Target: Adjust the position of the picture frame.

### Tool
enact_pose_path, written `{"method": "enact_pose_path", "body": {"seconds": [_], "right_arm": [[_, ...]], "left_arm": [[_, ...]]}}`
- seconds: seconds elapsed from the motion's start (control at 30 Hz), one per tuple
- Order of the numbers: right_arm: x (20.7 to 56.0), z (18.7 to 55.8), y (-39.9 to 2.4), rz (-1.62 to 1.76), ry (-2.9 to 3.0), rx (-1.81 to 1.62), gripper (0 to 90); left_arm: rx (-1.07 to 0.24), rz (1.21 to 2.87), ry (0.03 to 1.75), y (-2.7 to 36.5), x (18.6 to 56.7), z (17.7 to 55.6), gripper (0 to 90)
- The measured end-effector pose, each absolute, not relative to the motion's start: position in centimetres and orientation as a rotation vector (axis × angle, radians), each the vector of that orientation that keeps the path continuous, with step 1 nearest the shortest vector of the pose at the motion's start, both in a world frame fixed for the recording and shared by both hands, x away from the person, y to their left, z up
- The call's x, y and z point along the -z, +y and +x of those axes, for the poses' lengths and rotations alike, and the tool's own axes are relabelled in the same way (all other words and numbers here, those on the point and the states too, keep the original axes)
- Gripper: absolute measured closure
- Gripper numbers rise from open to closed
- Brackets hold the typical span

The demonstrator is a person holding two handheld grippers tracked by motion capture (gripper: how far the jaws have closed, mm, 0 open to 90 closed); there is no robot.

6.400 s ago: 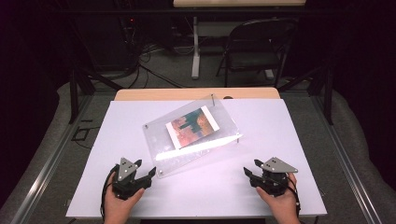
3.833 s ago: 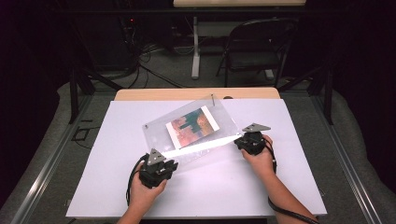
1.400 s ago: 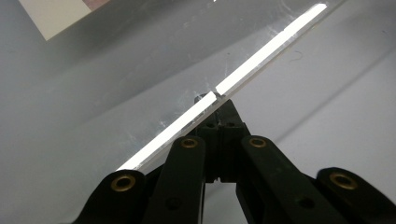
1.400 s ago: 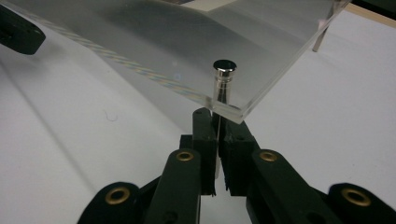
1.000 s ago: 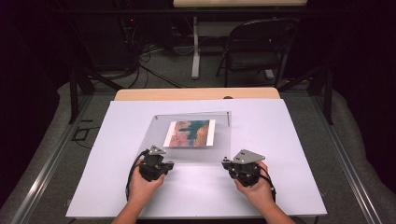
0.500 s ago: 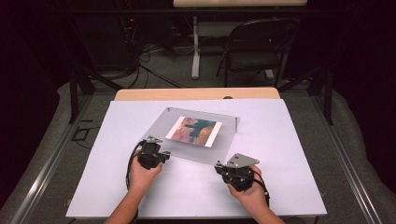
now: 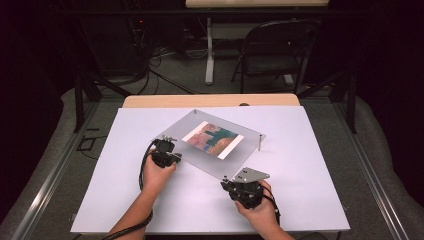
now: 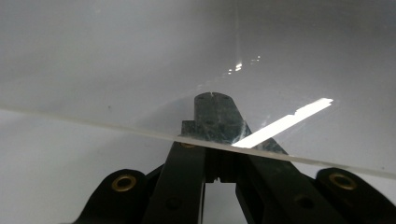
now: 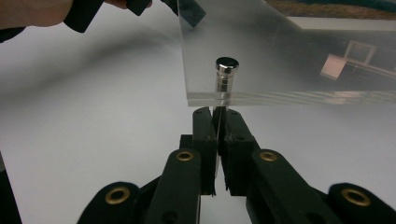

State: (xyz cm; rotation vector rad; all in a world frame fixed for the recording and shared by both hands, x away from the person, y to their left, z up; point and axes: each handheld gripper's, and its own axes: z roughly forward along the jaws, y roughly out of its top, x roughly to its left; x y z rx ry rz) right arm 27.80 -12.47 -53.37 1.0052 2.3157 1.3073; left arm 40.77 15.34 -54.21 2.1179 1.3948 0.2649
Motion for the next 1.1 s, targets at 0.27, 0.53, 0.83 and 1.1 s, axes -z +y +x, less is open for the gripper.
{"method": "enact_pose_path", "body": {"seconds": [0.27,0.53,0.83,1.1], "right_arm": [[53.2,28.0,-11.9,1.006,2.325,-1.338,85.7],[53.8,27.9,-9.9,0.956,2.388,-1.325,85.6],[55.6,27.8,-6.5,0.858,2.479,-1.259,85.1],[55.7,27.8,-7.9,0.914,2.493,-1.305,72.8]], "left_arm": [[-0.273,2.079,1.402,16.1,53.7,40.4,90.0],[-0.297,2.004,1.378,18.4,52.5,37.0,84.4],[-0.321,2.028,1.329,19.2,52.7,33.3,75.3],[-0.253,2.033,1.257,18.1,53.4,30.2,61.8]]}}
